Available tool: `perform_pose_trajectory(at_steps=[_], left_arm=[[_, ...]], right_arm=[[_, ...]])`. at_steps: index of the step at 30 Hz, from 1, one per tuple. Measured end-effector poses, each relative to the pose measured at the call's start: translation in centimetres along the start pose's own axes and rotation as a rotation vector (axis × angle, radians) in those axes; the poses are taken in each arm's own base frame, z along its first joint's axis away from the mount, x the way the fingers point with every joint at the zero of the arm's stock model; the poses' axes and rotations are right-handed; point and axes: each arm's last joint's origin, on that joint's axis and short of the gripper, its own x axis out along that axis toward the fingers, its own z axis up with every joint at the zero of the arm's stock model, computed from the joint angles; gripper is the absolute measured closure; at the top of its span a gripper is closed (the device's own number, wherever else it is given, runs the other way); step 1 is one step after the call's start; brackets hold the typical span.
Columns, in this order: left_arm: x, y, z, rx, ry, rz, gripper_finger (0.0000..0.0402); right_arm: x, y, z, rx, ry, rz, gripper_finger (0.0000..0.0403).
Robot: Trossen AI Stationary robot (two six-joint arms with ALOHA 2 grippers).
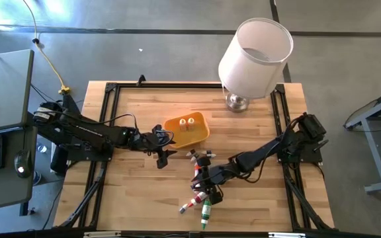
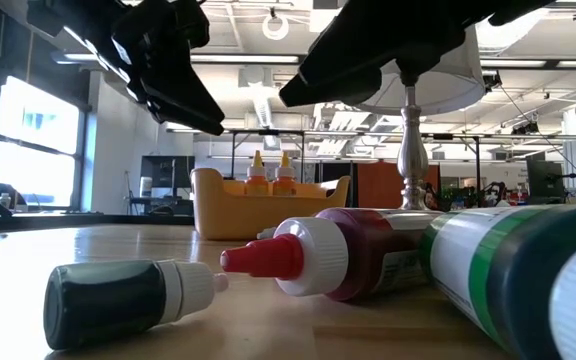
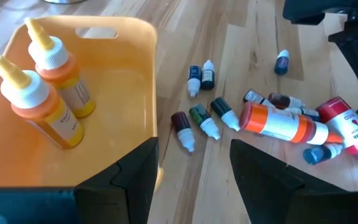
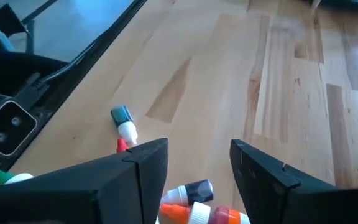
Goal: Pick & Place food coloring
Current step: Put the large orange food coloring bottle into the yellow bin
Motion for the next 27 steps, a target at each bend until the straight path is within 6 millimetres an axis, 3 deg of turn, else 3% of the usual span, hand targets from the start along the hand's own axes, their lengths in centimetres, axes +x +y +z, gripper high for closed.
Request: perform_pose_trajectory(at_steps=[27], left_arm=[[0.0, 0.2, -0.1, 0.006, 0.007, 0.039, 0.0205]], right_arm=[[0.1, -1.0, 0.1, 0.191, -0.010, -0.031, 0.0197]])
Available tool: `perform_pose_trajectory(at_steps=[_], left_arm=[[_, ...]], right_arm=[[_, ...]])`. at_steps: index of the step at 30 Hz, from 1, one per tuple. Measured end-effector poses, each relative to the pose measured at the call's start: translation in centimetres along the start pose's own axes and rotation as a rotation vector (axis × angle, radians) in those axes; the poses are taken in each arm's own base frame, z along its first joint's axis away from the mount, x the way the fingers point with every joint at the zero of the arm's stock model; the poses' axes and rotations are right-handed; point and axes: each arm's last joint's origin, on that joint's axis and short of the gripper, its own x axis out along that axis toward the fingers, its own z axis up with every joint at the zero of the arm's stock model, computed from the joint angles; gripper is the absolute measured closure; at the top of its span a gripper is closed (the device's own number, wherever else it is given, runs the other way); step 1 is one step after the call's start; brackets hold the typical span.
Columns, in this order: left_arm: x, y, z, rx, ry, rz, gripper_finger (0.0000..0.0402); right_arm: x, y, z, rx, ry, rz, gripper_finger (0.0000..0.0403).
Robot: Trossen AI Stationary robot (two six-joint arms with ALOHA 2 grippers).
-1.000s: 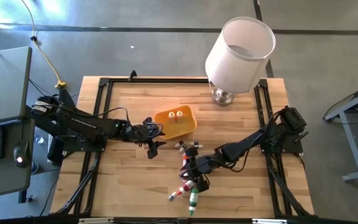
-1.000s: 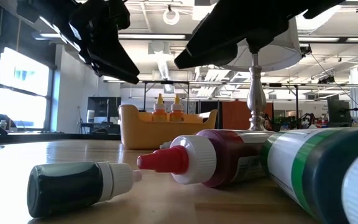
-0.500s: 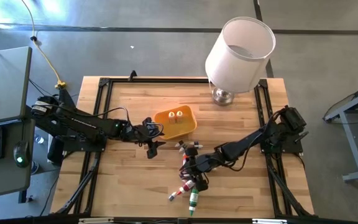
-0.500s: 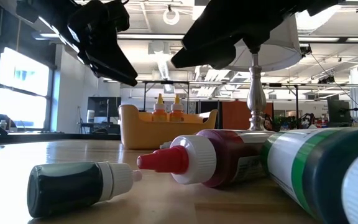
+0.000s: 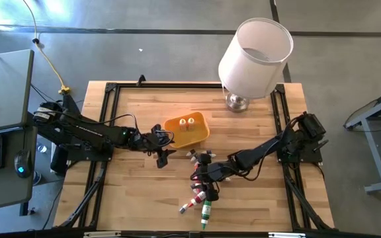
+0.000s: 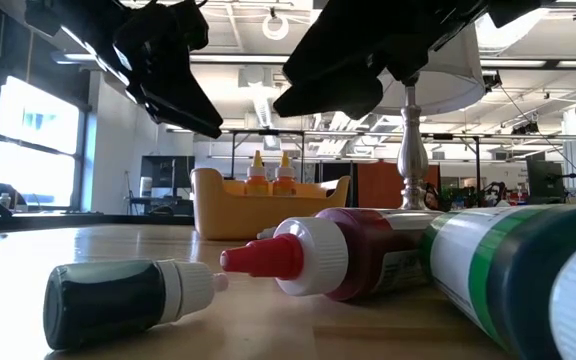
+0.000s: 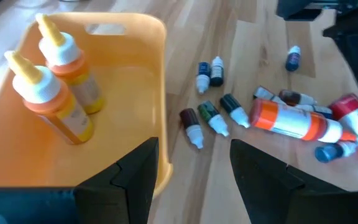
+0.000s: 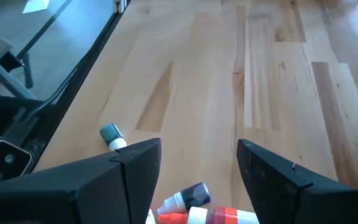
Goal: Pick & Place food coloring
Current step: Put the large orange food coloring bottle into the yellow bin
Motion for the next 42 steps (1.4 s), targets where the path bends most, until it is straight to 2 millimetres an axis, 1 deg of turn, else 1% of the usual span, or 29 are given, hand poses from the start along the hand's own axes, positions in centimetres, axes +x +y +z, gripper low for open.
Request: perform_pose_trajectory(at_steps=[4, 7, 10, 13, 15, 18, 21, 25, 28, 39, 42], left_arm=[[0.0, 0.0, 0.0, 0.000, -0.003, 0.008, 0.0205], [0.0, 0.0, 0.0, 0.000, -0.003, 0.008, 0.0205], [0.0, 0.0, 0.0, 0.000, -0.003, 0.008, 0.0205], [0.0, 0.0, 0.0, 0.000, -0.003, 0.009, 0.0205], [0.0, 0.0, 0.0, 0.000, -0.004, 0.009, 0.0205], [0.0, 0.0, 0.0, -0.001, -0.007, 0.008, 0.0205], [0.0, 0.0, 0.0, -0.002, -0.007, 0.009, 0.0205], [0.0, 0.0, 0.0, -0.005, -0.005, 0.007, 0.0205], [0.0, 0.0, 0.0, -0.008, -0.004, 0.007, 0.0205], [0.0, 0.0, 0.0, -0.008, -0.005, 0.012, 0.0205], [0.0, 0.0, 0.0, -0.008, -0.006, 0.014, 0.0205]], right_arm=[[0.0, 0.2, -0.2, 0.017, 0.026, 0.028, 0.0197], [0.0, 0.8, -0.4, 0.011, 0.038, 0.087, 0.0197], [0.2, 1.4, -0.9, 0.004, 0.061, 0.107, 0.0197], [0.6, 1.6, -1.6, -0.012, 0.090, 0.085, 0.0197], [0.9, 1.5, -2.3, -0.059, 0.134, 0.057, 0.0197], [0.8, 0.7, -3.2, -0.185, 0.232, 0.003, 0.0197], [0.7, -0.8, -3.2, -0.256, 0.269, -0.015, 0.0197], [0.8, -2.5, -2.8, -0.340, 0.277, 0.072, 0.0197], [0.9, -3.5, -3.1, -0.440, 0.308, 0.105, 0.0197], [1.0, -5.3, -2.5, -0.825, 0.256, 0.129, 0.0197], [1.2, -5.6, -2.6, -0.924, 0.238, 0.190, 0.0197]])
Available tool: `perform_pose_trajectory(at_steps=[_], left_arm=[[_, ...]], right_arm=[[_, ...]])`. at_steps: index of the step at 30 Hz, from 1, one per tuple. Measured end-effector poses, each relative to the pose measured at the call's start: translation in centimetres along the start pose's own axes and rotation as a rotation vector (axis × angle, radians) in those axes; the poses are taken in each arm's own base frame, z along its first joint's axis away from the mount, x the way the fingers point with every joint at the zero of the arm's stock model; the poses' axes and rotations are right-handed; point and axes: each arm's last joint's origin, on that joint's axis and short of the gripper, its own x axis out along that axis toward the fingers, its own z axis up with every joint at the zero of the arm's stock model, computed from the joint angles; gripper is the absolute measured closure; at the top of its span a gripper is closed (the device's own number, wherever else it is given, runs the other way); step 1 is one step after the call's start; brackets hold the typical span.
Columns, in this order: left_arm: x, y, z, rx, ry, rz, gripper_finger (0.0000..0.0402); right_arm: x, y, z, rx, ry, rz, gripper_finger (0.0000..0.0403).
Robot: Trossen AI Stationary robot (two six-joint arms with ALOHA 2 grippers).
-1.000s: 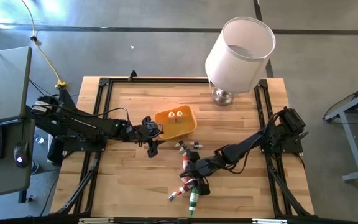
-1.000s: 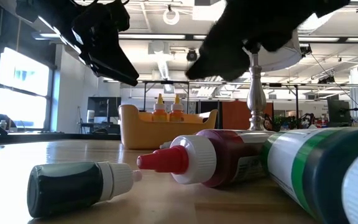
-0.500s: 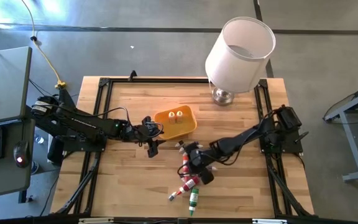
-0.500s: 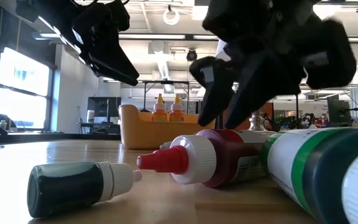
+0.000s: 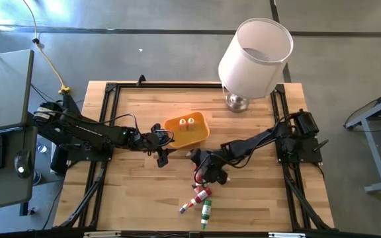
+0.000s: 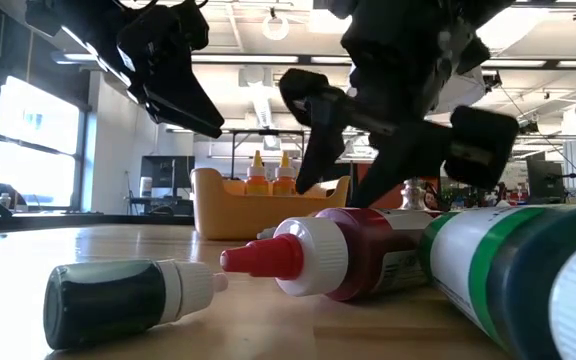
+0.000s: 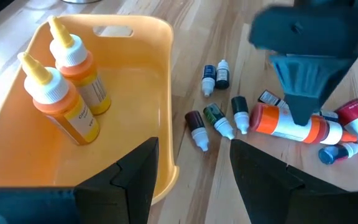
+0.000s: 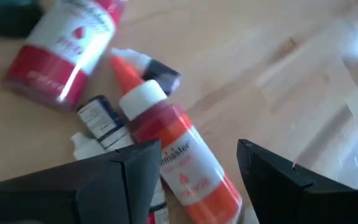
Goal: Pick & Place food coloring
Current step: Put the large orange food coloring bottle into the yellow bin
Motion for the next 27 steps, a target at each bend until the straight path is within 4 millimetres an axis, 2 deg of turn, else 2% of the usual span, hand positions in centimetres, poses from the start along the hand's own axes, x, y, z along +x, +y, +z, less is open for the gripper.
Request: perform_pose_trajectory(at_steps=[7, 12, 19, 22, 27], left_arm=[[0.0, 0.0, 0.0, 0.000, 0.001, 0.001, 0.0205], [0.0, 0.0, 0.0, -0.003, 0.000, 0.002, 0.0205], [0.0, 0.0, 0.0, -0.021, 0.001, 0.003, 0.0205], [0.0, 0.0, 0.0, -0.021, 0.001, 0.003, 0.0205], [0.0, 0.0, 0.0, -0.022, 0.001, 0.002, 0.0205]], right_arm=[[2.0, 0.7, -1.3, -0.109, 0.018, 0.066, 0.0197], [2.5, 0.5, -1.9, -0.150, 0.035, 0.057, 0.0197], [2.3, -0.2, -2.7, -0.024, -0.006, 0.081, 0.0202], [2.3, -0.2, -2.7, -0.003, -0.002, 0.073, 0.0210], [2.3, -1.0, -2.1, 0.141, -0.008, 0.054, 0.0222]])
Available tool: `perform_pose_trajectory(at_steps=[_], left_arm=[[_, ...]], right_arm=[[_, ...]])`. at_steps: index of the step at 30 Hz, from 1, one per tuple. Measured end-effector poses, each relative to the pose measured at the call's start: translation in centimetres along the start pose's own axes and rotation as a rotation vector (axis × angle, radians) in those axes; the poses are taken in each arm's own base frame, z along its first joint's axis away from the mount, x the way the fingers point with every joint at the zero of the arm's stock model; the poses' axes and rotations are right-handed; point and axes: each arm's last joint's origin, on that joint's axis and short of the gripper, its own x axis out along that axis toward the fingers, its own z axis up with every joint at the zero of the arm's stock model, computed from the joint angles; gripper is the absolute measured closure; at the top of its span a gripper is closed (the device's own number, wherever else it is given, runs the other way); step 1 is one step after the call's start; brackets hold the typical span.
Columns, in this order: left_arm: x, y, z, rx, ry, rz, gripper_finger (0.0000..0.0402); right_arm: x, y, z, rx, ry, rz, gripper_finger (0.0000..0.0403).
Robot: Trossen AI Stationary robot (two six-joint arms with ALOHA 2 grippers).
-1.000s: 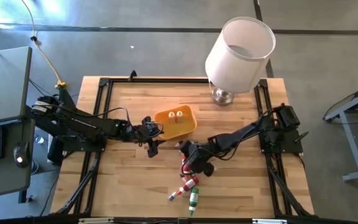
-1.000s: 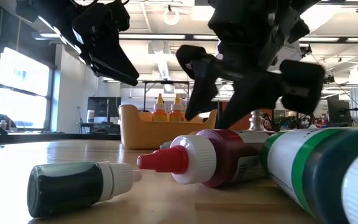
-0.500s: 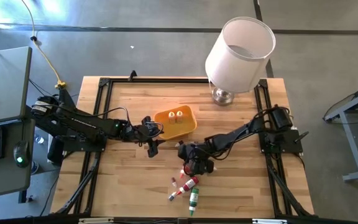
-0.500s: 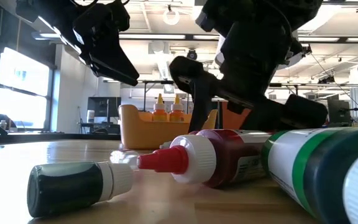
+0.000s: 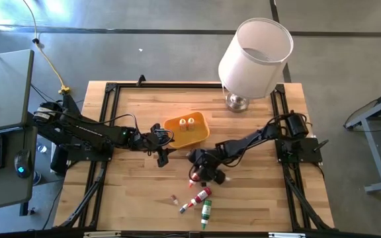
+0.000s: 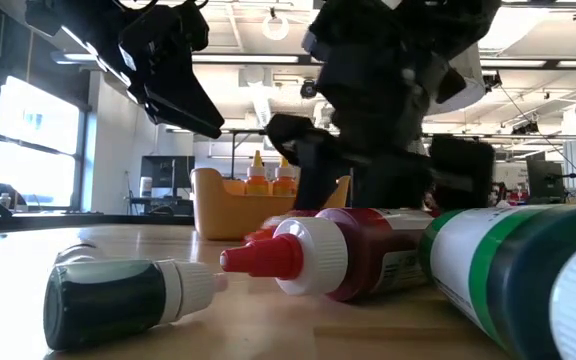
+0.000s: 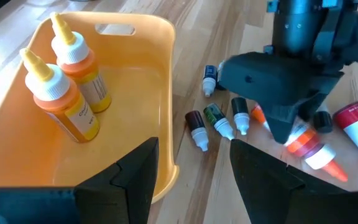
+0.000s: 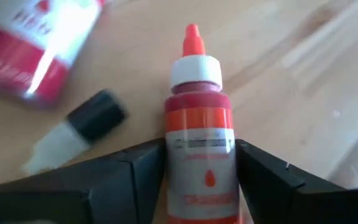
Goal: Pick & Place food coloring
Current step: Put the large orange food coloring bottle into the yellow bin
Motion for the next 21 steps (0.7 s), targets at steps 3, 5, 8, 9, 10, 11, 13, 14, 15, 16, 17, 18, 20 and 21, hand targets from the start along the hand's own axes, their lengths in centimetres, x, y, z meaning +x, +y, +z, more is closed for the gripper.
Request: perform_pose_trajectory(at_steps=[3, 5, 8, 9, 10, 11, 13, 14, 15, 16, 17, 18, 20, 21], left_arm=[[0.0, 0.0, 0.0, 0.000, 0.000, 0.000, 0.0205], [0.0, 0.0, 0.0, 0.000, 0.001, -0.001, 0.0205], [0.0, 0.0, 0.0, 0.000, 0.002, -0.005, 0.0205], [0.0, 0.0, 0.0, 0.000, 0.002, -0.005, 0.0205], [0.0, 0.0, 0.0, -0.001, 0.001, -0.005, 0.0205], [0.0, 0.0, 0.0, -0.001, 0.001, -0.005, 0.0205], [0.0, 0.0, 0.0, -0.001, 0.001, -0.005, 0.0205], [0.0, 0.0, 0.0, -0.001, 0.001, -0.005, 0.0205], [0.0, 0.0, 0.0, -0.001, 0.001, -0.005, 0.0205], [0.0, 0.0, 0.0, -0.001, 0.001, -0.005, 0.0205], [0.0, 0.0, 0.0, -0.001, 0.001, -0.005, 0.0205], [0.0, 0.0, 0.0, -0.001, 0.001, -0.005, 0.0205], [0.0, 0.0, 0.0, -0.001, 0.001, -0.005, 0.0205], [0.0, 0.0, 0.0, -0.001, 0.001, -0.005, 0.0205]], right_arm=[[-0.2, -0.4, 1.0, -0.015, -0.024, -0.012, 0.0227], [-0.2, -0.3, 1.5, -0.035, -0.035, -0.008, 0.0228], [-0.2, -0.4, 1.9, -0.028, -0.051, -0.007, 0.0228], [-0.2, -0.5, 1.9, -0.010, -0.056, -0.013, 0.0228], [-0.2, -0.6, 1.9, 0.013, -0.058, -0.017, 0.0228], [-0.2, -0.6, 1.9, 0.032, -0.063, -0.020, 0.0228], [-0.3, -0.6, 2.0, 0.055, -0.074, -0.014, 0.0228], [-0.2, -0.6, 2.1, 0.056, -0.084, -0.005, 0.0228], [-0.2, -0.6, 2.1, 0.055, -0.090, 0.003, 0.0228], [-0.2, -0.4, 2.2, 0.052, -0.096, 0.010, 0.0228], [-0.2, -0.4, 2.3, 0.045, -0.099, 0.016, 0.0228], [-0.1, -0.3, 2.3, 0.034, -0.102, 0.018, 0.0228], [0.2, -0.1, 2.3, 0.022, -0.103, 0.020, 0.0228], [0.5, -0.1, 2.2, 0.021, -0.104, 0.018, 0.0228]])
